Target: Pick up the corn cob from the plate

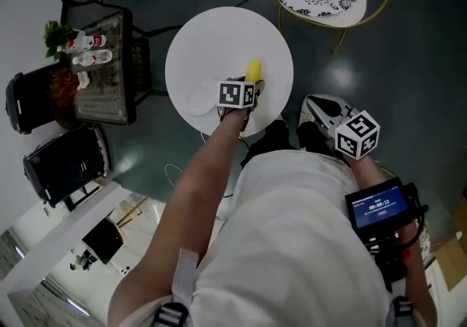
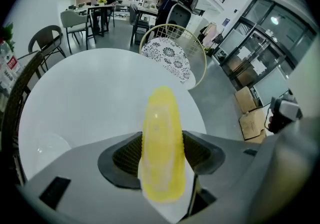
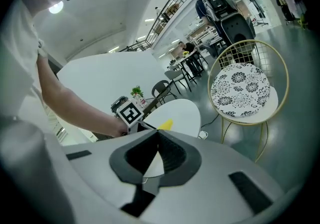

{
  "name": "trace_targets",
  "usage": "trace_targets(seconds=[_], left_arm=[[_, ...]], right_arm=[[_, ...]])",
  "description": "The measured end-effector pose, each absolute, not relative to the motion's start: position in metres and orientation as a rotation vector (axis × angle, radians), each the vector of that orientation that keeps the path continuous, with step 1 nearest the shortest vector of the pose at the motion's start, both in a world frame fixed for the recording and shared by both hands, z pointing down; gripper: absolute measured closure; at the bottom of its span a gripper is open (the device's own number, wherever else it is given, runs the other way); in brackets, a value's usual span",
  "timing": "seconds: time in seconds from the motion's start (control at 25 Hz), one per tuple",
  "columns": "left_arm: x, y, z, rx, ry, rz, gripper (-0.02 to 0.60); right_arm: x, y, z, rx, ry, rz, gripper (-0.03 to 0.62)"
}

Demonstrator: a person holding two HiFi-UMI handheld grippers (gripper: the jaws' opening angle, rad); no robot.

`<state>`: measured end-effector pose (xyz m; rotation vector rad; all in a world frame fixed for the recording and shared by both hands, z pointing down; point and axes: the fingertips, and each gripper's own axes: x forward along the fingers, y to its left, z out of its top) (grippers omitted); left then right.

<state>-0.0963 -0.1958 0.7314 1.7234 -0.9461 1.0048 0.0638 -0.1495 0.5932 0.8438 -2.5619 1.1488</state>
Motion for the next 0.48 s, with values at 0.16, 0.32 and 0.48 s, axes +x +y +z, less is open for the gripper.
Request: trace_targets(seconds=[0.16,0.32,0.48], left_arm=[[-0.097,-0.209,0.743,1.709,-0.963,1.029,0.325],[-0.093,-0.217,0.745,1.713,-0.963,1.036,0.325],[-0.092,-0.218,0.745,1.725,-0.955,1.032,0.324]], right_arm=[[0.073,-0.145,0.599,0.882,-2.536,1.174,0.586],[0.079,-0.145,0.601,0.911,-2.524,1.186,0.586],[0.079,-0.146,0.602,0.924,-2.521,1.190,0.586]])
